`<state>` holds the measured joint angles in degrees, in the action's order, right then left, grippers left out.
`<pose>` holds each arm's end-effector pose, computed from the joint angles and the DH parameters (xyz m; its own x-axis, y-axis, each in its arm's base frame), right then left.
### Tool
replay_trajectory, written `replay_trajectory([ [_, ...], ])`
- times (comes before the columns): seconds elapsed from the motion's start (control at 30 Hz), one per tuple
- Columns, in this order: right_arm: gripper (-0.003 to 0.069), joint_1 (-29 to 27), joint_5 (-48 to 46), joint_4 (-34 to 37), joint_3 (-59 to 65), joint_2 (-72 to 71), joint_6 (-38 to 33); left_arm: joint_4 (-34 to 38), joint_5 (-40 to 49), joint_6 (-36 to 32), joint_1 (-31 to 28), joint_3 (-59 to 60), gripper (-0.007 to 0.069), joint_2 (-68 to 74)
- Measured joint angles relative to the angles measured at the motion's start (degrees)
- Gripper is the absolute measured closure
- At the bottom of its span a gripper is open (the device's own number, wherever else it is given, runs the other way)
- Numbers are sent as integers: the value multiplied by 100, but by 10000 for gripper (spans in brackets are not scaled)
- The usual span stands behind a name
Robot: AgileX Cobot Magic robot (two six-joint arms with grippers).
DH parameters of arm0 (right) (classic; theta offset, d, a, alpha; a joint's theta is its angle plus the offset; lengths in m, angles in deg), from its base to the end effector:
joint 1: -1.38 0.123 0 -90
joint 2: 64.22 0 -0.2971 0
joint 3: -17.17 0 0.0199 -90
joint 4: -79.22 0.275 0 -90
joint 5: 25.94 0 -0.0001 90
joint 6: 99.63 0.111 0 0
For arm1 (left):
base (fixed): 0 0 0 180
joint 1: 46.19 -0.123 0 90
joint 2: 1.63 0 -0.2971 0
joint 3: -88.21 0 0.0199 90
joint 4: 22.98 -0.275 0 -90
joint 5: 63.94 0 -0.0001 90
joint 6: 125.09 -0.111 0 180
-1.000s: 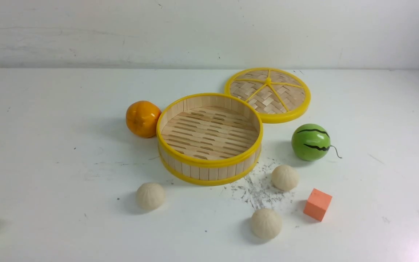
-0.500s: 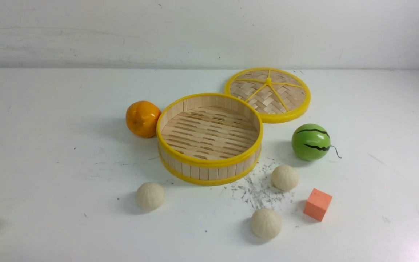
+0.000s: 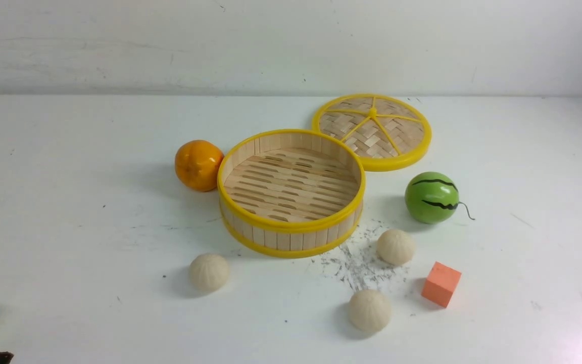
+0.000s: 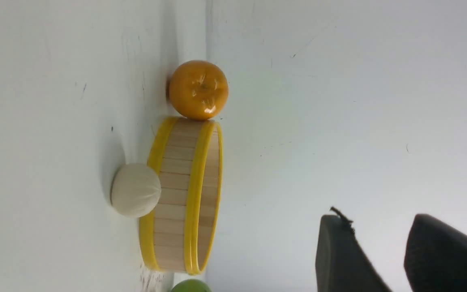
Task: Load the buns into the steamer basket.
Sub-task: Use the left arm to grab a steamed stuffed bun
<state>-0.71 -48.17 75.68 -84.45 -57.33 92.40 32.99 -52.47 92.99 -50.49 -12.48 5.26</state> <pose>0.0831 -0.0056 0.1678 -0.2874 0.1627 -0.9439 0.1037 0.9850 0.1382 0.0886 -0.0118 0.1916 -0.0872 -0.9938 0.0689 -0.0520 -0.0645 -0.9966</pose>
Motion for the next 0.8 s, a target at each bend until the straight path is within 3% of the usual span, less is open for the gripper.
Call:
replay_trajectory([
  [0.1, 420, 0, 0, 0, 0, 0, 0, 4, 238, -866, 0, -298, 387, 0],
  [0.2, 420, 0, 0, 0, 0, 0, 0, -229, 514, -2419, 0, -1073, 414, 0],
  [0.27, 420, 0, 0, 0, 0, 0, 0, -651, 854, -3550, 0, -1756, 498, 121],
  [0.3, 420, 0, 0, 0, 0, 0, 0, -651, 854, -3625, 0, -1756, 498, 151],
  [0.33, 420, 0, 0, 0, 0, 0, 0, -1050, 1180, -4030, 0, -2214, 565, 440],
  [0.4, 420, 0, 0, 0, 0, 0, 0, -1652, 1689, -4298, 0, -2774, 638, 1050],
  [0.6, 420, 0, 0, 0, 0, 0, 0, -3267, 3673, -4398, 0, -4340, 638, 3263],
  [0.8, 420, 0, 0, 0, 0, 0, 0, -4018, 5152, -5023, 217, -5371, 638, 5127],
])
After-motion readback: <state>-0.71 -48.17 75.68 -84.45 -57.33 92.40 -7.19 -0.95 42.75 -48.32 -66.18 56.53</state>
